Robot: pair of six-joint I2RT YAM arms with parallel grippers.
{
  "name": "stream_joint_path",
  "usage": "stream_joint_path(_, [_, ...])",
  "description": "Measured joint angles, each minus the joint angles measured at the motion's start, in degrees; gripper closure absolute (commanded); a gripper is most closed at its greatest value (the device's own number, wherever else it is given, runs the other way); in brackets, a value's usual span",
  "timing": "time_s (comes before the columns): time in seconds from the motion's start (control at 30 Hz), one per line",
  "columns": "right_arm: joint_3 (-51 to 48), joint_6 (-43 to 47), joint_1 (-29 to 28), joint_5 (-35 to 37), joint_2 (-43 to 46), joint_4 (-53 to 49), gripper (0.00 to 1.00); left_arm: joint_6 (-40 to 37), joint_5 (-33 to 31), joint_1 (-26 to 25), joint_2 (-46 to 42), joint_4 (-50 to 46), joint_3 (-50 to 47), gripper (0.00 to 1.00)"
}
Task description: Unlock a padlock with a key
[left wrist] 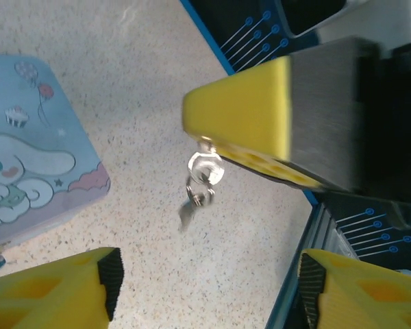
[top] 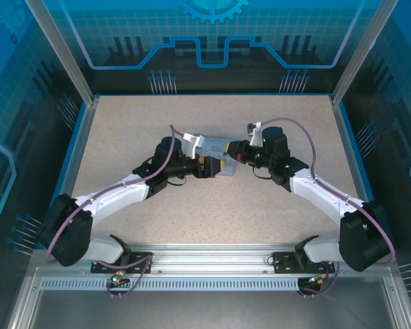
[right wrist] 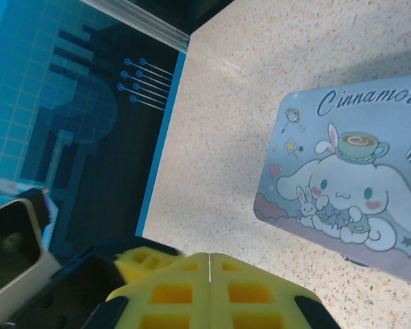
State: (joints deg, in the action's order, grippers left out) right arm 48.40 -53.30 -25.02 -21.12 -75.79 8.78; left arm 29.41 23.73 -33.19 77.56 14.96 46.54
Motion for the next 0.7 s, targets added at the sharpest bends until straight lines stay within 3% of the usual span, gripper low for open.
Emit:
stream_joint_path(0.3, [6.16,2.36,4.00,-11.19,-2.40,0.42,1.00,0.35,4.74,7.45,-4.92,0.92,-0.83,0.28])
stream_joint_path(0.47, [9.42,2.75,4.24,-18.86,-5.81,1.90,1.00,1.81,10.27,8.46,-3.13,4.37,-0.85,0.35])
stream_joint_path(0.7, [10.75,2.71,3.78,-22.91,-8.41,2.82,1.00,5.20,14.32,8.50,0.94,9.33,-0.85,0.45])
